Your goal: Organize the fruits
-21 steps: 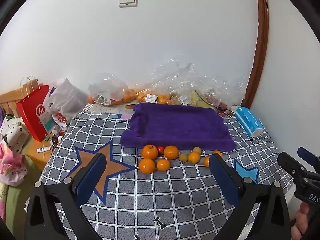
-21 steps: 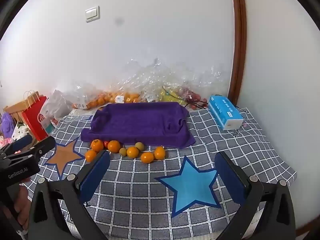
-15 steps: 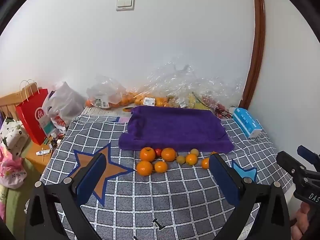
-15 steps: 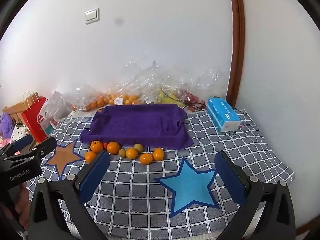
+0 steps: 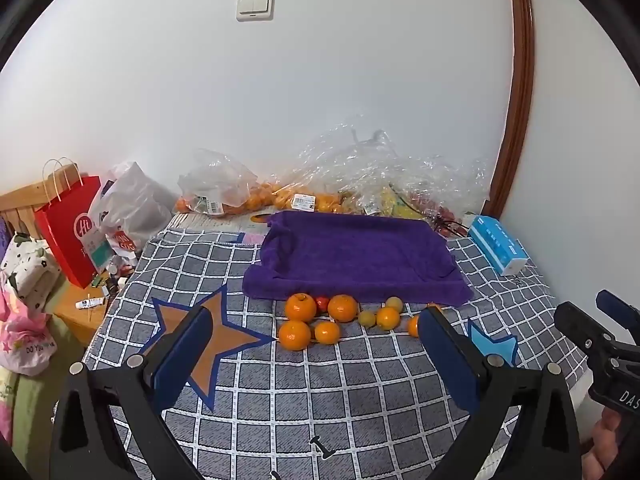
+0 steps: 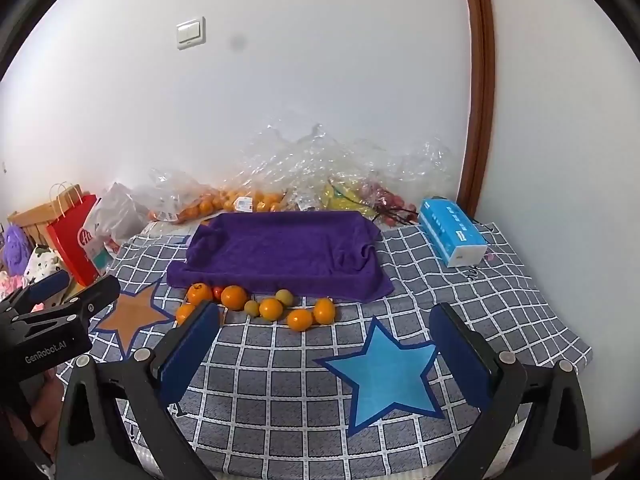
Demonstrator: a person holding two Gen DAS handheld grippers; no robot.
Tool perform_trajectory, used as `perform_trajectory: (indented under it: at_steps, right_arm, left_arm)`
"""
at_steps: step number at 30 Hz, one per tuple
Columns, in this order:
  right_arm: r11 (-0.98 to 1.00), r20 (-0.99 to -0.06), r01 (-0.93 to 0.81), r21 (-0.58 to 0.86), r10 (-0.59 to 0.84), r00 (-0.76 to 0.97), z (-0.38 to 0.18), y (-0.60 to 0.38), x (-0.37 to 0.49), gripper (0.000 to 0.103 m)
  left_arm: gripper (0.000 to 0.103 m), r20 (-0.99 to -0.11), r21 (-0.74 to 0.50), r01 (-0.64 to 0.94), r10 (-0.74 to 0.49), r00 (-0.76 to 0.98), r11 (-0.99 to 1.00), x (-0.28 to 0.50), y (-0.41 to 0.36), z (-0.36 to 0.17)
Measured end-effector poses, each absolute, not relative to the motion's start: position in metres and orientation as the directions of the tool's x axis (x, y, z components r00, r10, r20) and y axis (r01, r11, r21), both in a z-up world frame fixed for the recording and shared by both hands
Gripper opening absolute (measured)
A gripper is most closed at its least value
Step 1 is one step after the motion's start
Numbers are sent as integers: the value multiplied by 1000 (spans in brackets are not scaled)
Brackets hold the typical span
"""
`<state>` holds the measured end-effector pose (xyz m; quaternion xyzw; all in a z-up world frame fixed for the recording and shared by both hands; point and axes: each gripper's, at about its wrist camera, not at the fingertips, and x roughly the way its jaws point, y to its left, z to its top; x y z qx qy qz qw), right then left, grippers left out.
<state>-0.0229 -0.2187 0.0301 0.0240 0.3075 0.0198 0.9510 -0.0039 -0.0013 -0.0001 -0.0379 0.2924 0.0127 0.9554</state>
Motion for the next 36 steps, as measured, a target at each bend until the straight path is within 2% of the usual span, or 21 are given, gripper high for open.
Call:
perform_trajectory:
  at_steps: [36]
  right_arm:
    - [997,-571,-20,78,62,819,30,-221,-28,103]
  left_arm:
    - [103,-562,-39,-48,18,827,998,-5,-8,1]
